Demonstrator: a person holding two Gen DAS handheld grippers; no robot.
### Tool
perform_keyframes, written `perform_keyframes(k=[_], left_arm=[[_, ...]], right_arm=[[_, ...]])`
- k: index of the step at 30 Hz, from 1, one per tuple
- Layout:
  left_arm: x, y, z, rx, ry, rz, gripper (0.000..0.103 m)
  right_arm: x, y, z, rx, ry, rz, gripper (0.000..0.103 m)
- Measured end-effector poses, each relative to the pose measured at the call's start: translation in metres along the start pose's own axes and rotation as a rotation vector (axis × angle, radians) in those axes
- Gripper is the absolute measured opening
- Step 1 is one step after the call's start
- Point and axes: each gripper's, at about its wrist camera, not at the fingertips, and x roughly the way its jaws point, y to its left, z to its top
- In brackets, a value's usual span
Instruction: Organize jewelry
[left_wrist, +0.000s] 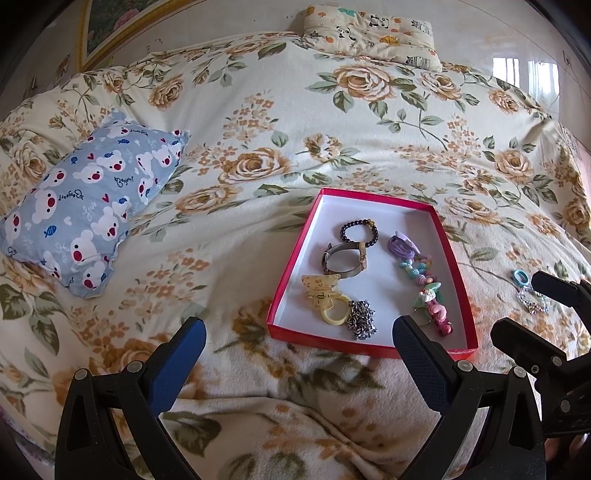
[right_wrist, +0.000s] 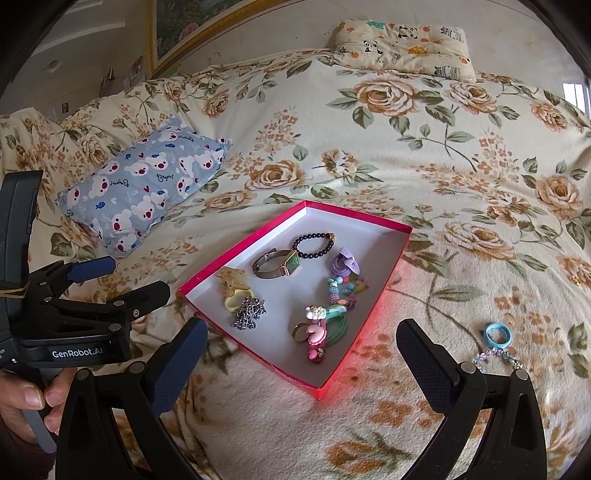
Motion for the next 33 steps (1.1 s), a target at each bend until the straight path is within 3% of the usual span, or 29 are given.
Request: perform_keyframes(k=[33], left_arm=[[0.0016, 0.0002, 0.0005, 0.010, -0.004, 0.000, 0.102]], right_arm=[[0.0003, 0.0037, 0.0024, 0.003, 0.003, 0.008, 0.103]])
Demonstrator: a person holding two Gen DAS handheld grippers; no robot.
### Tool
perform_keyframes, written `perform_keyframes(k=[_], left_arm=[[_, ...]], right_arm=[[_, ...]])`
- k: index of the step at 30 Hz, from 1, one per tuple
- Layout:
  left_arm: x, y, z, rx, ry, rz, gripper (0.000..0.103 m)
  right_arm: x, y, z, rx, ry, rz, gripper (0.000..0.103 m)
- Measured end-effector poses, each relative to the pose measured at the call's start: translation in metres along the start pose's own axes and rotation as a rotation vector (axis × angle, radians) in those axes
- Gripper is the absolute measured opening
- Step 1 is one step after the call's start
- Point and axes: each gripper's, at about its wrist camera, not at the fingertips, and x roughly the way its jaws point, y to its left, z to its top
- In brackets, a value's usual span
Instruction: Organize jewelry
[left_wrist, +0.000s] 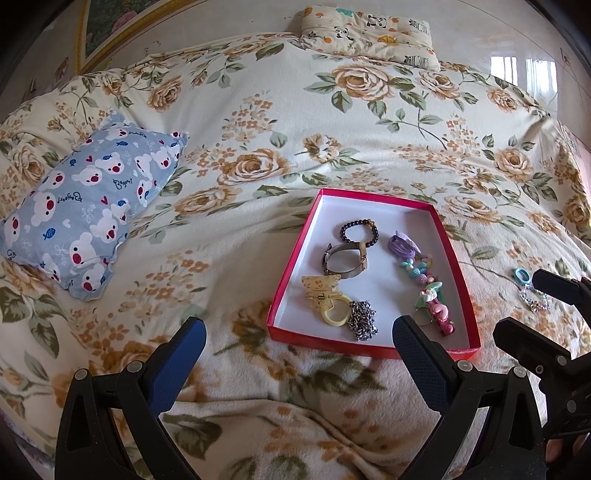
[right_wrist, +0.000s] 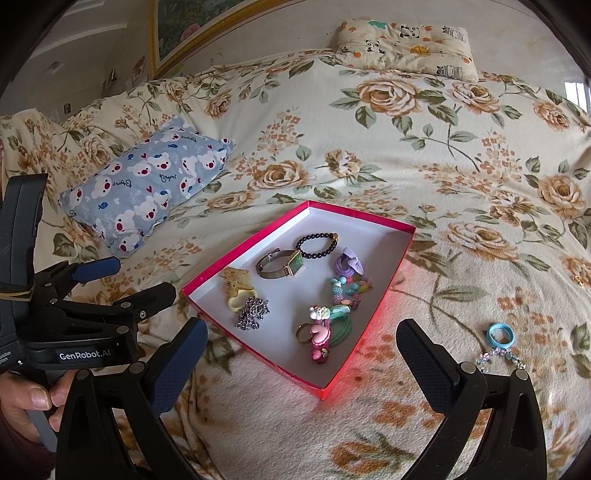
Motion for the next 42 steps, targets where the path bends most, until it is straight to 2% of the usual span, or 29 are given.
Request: perform_keyframes(k=[42], left_arm=[[0.0043, -0.0056, 0.0051, 0.018, 0.015, -0.016, 0.102]], right_arm=[[0.0046, -0.0059, -0.0023, 0.014, 0.012, 0.015, 0.103]])
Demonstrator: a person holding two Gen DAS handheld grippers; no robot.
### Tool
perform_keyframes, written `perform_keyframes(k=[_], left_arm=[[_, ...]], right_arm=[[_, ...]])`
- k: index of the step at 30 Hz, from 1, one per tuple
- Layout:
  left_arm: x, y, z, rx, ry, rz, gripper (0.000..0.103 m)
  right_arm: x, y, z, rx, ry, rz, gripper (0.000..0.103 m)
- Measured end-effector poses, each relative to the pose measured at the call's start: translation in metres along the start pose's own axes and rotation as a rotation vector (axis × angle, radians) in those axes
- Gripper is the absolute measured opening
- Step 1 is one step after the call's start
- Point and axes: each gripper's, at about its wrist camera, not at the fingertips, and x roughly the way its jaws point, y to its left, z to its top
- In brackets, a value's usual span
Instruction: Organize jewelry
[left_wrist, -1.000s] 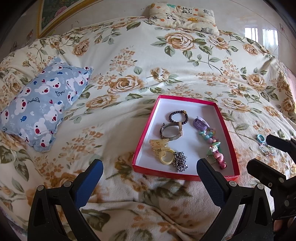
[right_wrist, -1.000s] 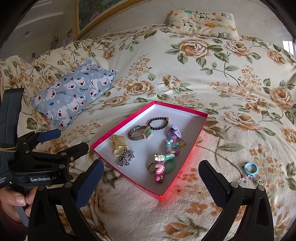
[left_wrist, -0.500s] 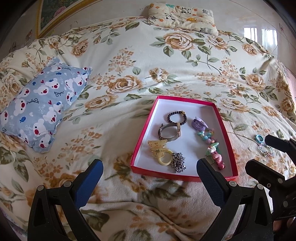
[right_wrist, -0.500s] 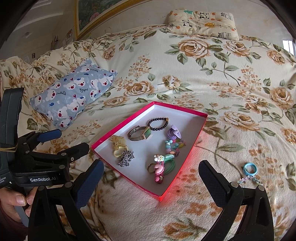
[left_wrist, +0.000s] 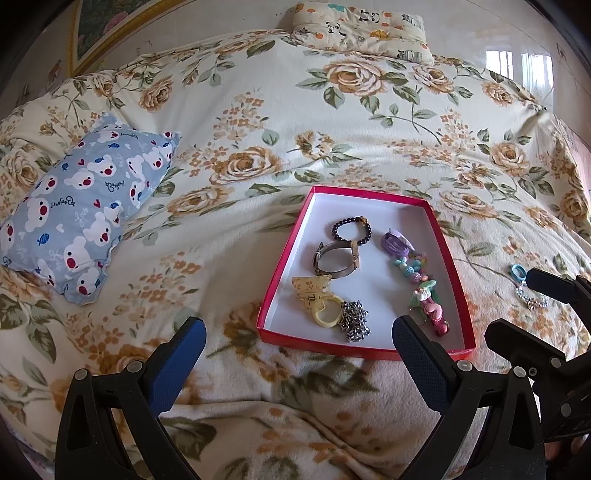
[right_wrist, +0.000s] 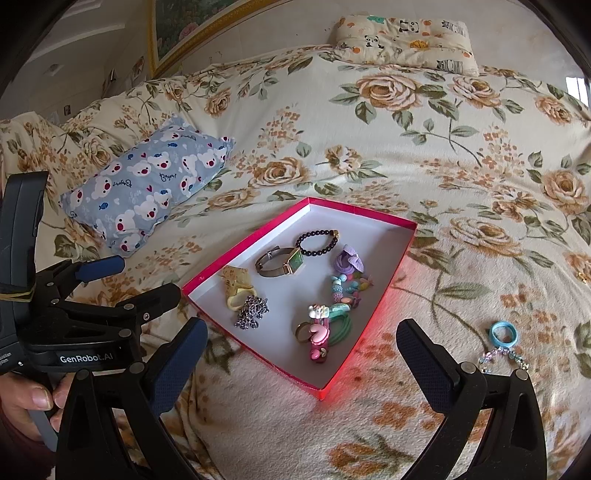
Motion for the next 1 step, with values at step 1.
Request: perform_keyframes(k=[1], left_arm=[[0.0001, -0.0008, 0.0005, 0.001, 0.002, -0.003, 0.102]], right_arm=[[0.0002, -0.0011, 0.0002, 0.001, 0.001, 0.001, 0.103]])
